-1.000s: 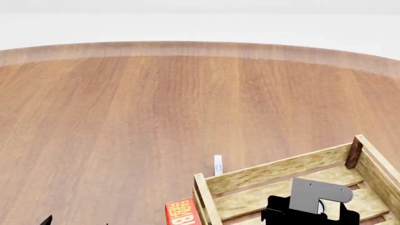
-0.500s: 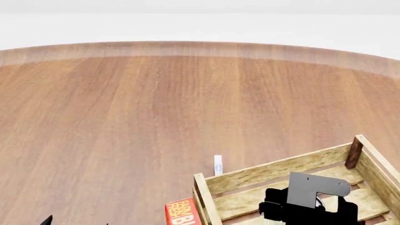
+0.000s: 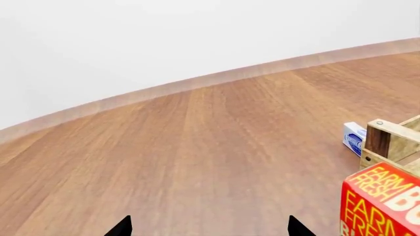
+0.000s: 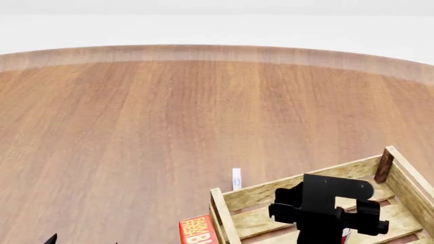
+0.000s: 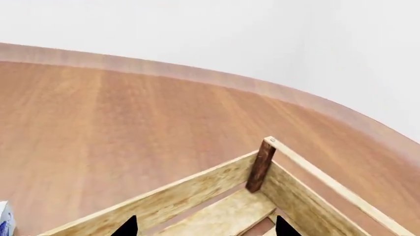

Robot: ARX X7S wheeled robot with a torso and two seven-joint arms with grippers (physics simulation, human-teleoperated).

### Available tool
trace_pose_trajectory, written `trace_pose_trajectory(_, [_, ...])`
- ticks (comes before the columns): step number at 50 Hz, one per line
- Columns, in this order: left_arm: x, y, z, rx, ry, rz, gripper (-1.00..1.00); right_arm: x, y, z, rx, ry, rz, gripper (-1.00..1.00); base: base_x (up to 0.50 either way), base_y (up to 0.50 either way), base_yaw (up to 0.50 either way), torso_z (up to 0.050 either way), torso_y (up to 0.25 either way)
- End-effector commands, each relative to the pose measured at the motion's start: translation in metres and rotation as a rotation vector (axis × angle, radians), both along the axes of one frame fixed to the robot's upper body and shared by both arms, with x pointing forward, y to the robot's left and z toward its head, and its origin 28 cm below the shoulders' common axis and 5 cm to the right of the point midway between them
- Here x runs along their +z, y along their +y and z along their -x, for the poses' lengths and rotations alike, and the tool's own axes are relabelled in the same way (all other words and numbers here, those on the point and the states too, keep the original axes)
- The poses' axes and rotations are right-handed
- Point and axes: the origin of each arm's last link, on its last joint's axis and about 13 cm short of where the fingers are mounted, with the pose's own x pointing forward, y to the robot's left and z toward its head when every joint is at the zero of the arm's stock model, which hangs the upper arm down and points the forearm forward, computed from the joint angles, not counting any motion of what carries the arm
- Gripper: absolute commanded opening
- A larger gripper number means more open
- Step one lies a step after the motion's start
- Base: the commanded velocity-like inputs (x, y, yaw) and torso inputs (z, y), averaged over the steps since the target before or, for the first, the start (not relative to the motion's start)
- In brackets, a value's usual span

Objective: Pick up the tomato sauce, and put it in the wooden tray.

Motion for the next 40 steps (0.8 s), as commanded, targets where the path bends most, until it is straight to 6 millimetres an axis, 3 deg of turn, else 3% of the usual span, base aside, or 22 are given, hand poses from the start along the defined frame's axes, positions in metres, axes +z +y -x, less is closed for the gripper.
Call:
trace_pose_trajectory(1, [0.004, -0.001, -0.002, 0.022, -0.028, 0.048, 1.00, 0.024, 0.008, 0.017, 0.059, -0.070, -0.018, 1.00, 0.00, 0.00, 0.00, 0.000, 0.000])
trace_pose_trajectory(29, [0.004, 0.000, -0.002, 0.023, -0.033, 0.050, 1.00, 0.093, 0.024, 0.074, 0.178, -0.282, 0.042, 1.00, 0.00, 0.00, 0.00, 0.000, 0.000])
trace_pose_trajectory(40, [0.004, 0.000, -0.002, 0.023, -0.033, 0.049, 1.00, 0.111, 0.026, 0.092, 0.204, -0.343, 0.041, 1.00, 0.00, 0.00, 0.00, 0.000, 0.000])
